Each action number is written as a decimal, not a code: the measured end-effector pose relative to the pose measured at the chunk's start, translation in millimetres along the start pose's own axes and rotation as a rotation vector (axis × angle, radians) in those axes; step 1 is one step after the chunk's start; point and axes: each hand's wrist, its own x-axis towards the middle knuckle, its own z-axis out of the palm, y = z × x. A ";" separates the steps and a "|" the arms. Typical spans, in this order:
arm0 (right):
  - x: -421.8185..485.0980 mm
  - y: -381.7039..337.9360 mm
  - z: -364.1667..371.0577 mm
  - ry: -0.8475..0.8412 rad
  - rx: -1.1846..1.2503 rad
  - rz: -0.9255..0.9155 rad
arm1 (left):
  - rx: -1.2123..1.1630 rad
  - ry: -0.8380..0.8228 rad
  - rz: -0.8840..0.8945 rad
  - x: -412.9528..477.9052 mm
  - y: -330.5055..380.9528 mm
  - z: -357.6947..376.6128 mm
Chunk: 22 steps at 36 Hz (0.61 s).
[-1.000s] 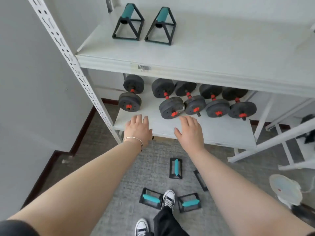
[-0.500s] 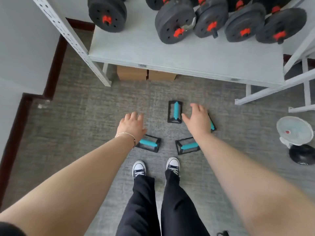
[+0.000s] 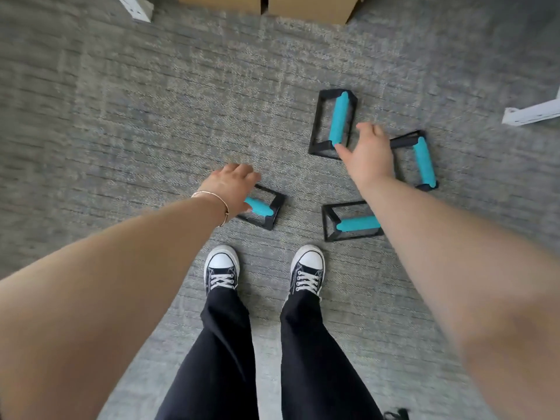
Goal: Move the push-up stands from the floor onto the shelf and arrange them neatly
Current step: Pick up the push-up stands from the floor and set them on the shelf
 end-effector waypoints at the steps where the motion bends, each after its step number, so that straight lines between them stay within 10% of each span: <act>1: 5.2 3.3 11.0 0.000 0.014 0.013 | 0.009 -0.009 0.011 7.8 -0.1 11.4; 22: 85.3 32.6 150.2 0.057 0.183 0.283 | 0.024 -0.119 0.069 105.0 -15.2 135.4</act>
